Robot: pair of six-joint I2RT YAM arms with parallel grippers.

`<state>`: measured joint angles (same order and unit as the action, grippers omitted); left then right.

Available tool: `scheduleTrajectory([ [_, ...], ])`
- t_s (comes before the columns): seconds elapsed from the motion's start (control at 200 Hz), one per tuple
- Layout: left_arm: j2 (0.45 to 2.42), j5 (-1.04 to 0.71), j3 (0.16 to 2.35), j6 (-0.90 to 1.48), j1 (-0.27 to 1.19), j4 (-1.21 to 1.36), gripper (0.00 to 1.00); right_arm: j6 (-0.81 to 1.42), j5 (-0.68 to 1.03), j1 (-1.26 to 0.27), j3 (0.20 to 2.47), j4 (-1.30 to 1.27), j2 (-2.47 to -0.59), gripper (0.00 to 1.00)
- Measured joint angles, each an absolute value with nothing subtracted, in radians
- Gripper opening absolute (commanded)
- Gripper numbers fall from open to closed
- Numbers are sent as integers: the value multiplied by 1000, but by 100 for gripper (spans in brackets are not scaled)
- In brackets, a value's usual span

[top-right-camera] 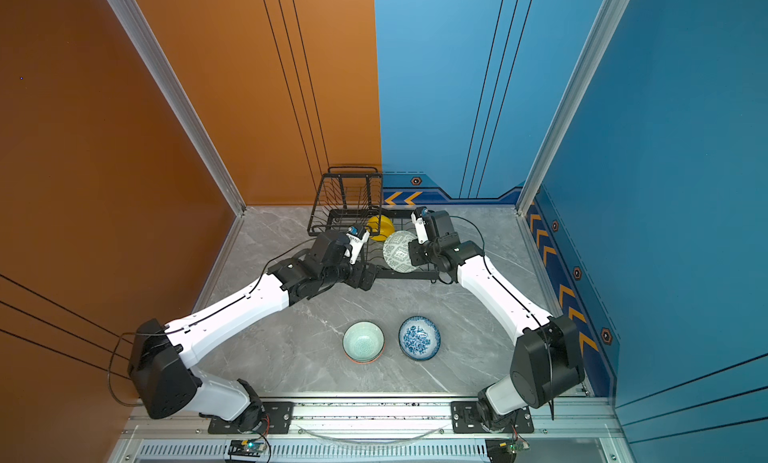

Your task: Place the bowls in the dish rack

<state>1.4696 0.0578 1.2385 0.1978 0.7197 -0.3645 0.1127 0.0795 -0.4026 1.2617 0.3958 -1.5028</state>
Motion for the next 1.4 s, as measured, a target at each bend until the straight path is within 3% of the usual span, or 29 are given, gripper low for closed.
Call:
scheduleTrajectory([
  [0.376,1455,47,1238,188,700,-369,98,-97,-77,-329,1205,96,-1595,0],
  [0.761,1446,46,1238,186,692,-371,98,-424,-122,-313,1127,-330,-1713,0],
  [1.402,1446,40,1238,186,680,-389,98,-850,-214,-314,1318,-546,-2044,0],
])
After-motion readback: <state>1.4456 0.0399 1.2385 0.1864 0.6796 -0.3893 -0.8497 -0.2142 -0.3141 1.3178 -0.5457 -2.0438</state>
